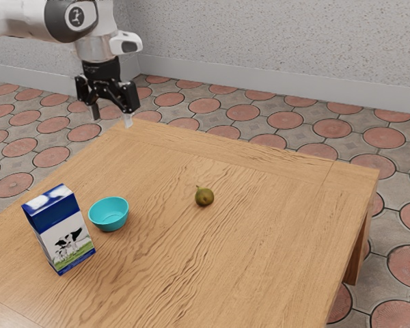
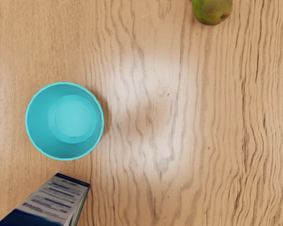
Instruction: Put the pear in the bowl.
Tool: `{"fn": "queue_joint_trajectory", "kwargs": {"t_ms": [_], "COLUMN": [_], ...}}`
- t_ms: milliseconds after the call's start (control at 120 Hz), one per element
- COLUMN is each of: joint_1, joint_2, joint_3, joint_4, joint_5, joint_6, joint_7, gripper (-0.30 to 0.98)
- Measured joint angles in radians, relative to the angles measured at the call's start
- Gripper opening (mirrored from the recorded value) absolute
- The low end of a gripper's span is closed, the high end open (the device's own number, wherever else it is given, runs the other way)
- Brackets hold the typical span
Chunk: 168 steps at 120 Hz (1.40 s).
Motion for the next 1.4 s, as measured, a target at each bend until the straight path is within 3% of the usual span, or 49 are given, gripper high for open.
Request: {"fn": "queue_joint_trajectory", "kwargs": {"t_ms": [317, 442, 650, 883, 1175, 1400], "joint_1": [0.012, 0.009, 0.007, 0.007, -0.014, -0.023], "joint_2": [0.021, 0.043, 0.254, 0.462, 0.677, 0.752], "joint_3": [-0.004, -0.014, -0.051, -0.06, -0.065, -0.07], "joint_4": [0.008, -0.015, -0.047, 0.079, 0.269, 0.332], "joint_5": [-0.005, -0.018, -0.036, -0.12, -0.098, -0.119], "joint_6": [0.064, 0.113, 0.317, 0.501, 0.533, 0.583], "joint_7": [-0.024, -0.103, -0.249, -0.371, -0.608, -0.752], "gripper": [0.69, 0.69, 0.69, 0.69, 0.69, 0.69]}}
